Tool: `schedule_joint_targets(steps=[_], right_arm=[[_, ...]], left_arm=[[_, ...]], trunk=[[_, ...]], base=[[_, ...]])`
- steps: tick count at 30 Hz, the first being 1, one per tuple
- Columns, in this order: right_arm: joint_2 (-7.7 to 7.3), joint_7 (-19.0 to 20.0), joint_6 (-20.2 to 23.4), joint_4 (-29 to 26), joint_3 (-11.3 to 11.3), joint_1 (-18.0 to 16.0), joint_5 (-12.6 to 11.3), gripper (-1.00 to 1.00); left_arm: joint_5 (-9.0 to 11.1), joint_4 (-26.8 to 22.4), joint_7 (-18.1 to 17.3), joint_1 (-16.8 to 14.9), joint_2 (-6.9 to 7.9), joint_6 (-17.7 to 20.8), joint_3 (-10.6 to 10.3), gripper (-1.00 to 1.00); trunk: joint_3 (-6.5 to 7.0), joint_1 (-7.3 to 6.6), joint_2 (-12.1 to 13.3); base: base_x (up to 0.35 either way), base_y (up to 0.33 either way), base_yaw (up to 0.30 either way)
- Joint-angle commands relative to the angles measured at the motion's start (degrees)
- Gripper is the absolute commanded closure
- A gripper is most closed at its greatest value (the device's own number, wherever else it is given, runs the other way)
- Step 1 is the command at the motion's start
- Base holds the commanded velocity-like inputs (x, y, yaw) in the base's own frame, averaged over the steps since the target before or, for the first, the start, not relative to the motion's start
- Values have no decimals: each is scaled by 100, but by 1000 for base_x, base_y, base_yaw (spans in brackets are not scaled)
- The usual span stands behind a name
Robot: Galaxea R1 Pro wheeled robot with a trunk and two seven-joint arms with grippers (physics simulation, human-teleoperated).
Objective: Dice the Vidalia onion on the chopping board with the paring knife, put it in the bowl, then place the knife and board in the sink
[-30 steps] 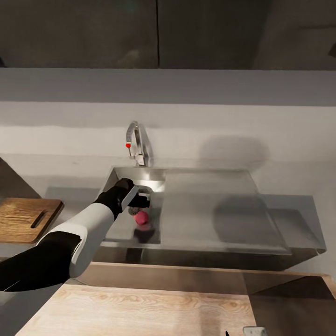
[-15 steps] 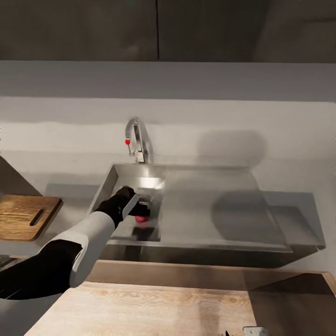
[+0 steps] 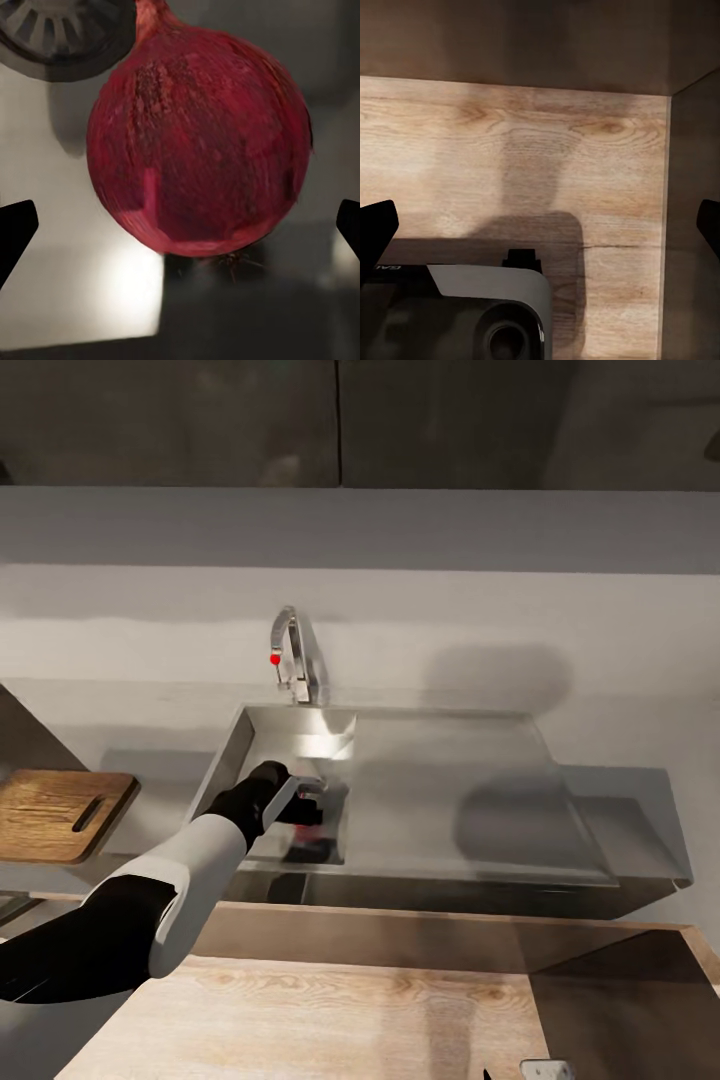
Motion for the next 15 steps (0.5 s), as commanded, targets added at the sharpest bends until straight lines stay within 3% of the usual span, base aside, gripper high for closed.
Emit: schedule_joint_targets(steps=[1,15], right_arm=[[3,24,-22,4,-48,-4,53,-100],[4,24,-22,4,-48,-4,56,-100]], left_arm=[[60,-17,43,-3,3,23,-39,-100],[59,-110,45,-3,6,31,-39,-100]], trunk=[[-9,3,-10],[-9,3,-10]], base=[[0,0,0],[39,0,0]])
